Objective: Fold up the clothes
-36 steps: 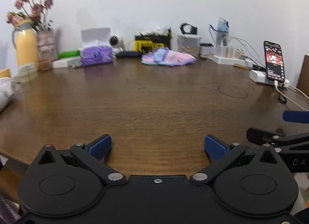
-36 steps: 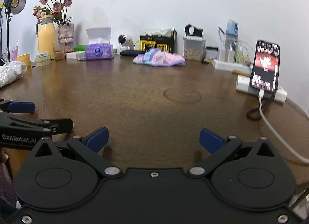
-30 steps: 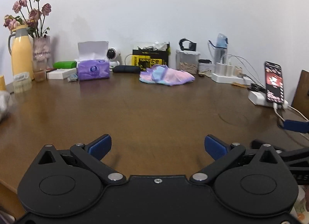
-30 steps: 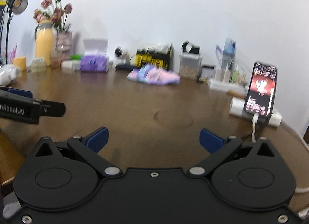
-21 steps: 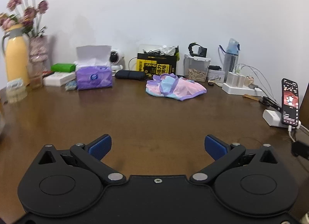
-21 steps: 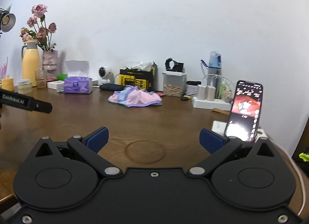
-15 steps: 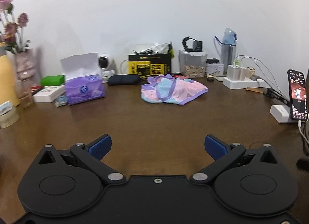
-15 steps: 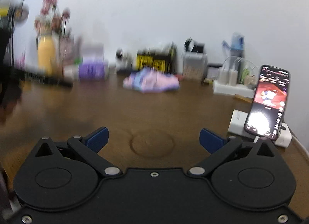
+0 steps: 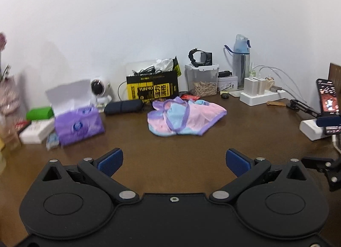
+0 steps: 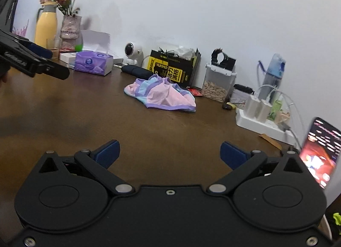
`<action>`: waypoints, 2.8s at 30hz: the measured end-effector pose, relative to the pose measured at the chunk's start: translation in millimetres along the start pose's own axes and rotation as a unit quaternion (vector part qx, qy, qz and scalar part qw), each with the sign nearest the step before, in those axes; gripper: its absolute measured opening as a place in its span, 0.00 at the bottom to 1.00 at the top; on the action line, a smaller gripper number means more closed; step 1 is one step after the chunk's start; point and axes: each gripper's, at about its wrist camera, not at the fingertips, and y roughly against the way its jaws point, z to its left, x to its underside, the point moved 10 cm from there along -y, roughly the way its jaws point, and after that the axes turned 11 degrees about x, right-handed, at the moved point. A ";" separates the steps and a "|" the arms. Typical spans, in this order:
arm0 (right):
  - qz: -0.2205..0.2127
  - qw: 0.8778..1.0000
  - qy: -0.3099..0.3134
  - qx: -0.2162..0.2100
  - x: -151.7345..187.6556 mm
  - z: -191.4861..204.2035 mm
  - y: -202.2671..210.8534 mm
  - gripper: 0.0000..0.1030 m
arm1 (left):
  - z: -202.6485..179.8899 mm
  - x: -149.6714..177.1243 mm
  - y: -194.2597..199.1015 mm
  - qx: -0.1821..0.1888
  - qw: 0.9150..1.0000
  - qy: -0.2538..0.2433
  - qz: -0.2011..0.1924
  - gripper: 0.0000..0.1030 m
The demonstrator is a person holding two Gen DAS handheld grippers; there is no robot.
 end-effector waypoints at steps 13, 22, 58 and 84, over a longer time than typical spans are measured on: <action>0.022 0.997 0.024 -0.074 -55.4 49.2 -153.6 0.99 | 58.4 -12.4 -90.9 -0.043 0.998 -0.026 0.030 1.00; 0.024 0.992 0.013 -0.120 -91.7 67.8 -200.2 0.15 | 81.1 14.0 -123.8 -0.045 0.994 -0.064 0.076 1.00; 0.058 0.994 0.004 -0.090 -51.8 -10.7 -67.7 0.78 | -61.9 44.4 -29.0 0.112 0.991 -0.027 0.070 1.00; 0.025 0.977 0.173 -0.122 38.0 76.3 5.9 0.14 | -178.2 7.9 -133.0 0.187 0.947 -0.234 0.119 0.99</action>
